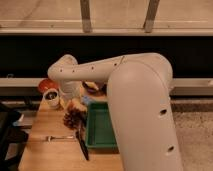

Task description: Place grapes in red bowl

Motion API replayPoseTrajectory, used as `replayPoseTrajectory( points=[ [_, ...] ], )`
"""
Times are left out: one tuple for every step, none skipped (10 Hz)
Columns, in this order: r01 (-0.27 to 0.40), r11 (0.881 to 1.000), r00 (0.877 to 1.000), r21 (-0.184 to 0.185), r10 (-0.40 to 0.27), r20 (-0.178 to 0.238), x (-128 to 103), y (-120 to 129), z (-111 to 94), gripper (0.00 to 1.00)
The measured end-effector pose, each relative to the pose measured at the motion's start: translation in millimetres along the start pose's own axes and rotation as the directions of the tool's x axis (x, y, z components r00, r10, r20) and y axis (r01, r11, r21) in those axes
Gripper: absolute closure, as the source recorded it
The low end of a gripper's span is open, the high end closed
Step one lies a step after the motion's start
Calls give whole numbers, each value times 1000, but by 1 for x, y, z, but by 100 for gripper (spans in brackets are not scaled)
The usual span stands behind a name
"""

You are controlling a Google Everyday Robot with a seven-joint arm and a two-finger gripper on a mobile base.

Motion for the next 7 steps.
replayPoseTrajectory(
  points=[
    [-3,1000,1000,-12,3,-19,2,2,14,38],
    [-9,1000,999,-28,8,-42,4,5,30,38],
    [-15,999,998,-49,12,-69,7,8,44,38],
    [-22,997,996,-67,16,-83,9,11,51,38],
    [-33,995,995,-93,24,-100,12,12,62,38],
    [-41,993,994,-115,29,-109,13,14,69,38],
    [-44,990,993,-134,29,-111,12,17,75,38]
  ],
)
